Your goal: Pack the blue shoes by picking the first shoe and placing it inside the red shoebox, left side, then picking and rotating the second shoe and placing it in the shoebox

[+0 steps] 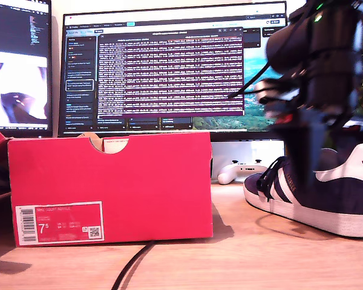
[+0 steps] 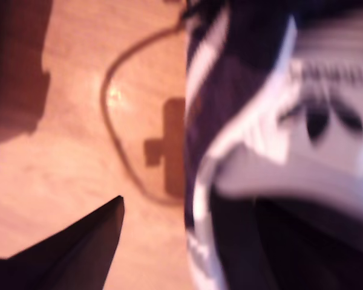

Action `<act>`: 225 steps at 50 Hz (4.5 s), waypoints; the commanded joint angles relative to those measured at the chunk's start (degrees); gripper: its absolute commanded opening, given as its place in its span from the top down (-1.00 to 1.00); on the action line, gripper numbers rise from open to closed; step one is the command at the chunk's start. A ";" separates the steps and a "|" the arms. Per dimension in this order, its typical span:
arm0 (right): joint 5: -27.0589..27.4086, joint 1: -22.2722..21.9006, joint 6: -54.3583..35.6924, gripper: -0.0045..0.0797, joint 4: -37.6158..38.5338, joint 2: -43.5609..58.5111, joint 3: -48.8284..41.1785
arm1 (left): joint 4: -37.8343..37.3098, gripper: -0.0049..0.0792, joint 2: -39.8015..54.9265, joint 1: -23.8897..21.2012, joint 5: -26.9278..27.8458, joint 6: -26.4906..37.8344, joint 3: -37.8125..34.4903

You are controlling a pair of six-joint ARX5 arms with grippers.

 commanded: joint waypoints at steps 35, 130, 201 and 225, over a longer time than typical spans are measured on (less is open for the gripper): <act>0.87 0.22 0.44 0.92 4.68 2.29 1.25 | 0.35 0.93 0.22 -0.17 -0.07 0.46 -1.20; -11.69 18.91 42.73 0.92 7.67 13.75 43.74 | 0.04 0.93 0.22 -0.17 -1.44 0.87 -1.20; -7.69 24.83 46.49 0.92 9.51 32.63 52.06 | -0.04 0.93 0.22 -0.20 -1.18 0.83 -1.20; -4.83 25.38 42.05 0.47 8.44 32.81 52.06 | -0.04 0.93 0.22 -0.17 -0.96 0.85 -1.20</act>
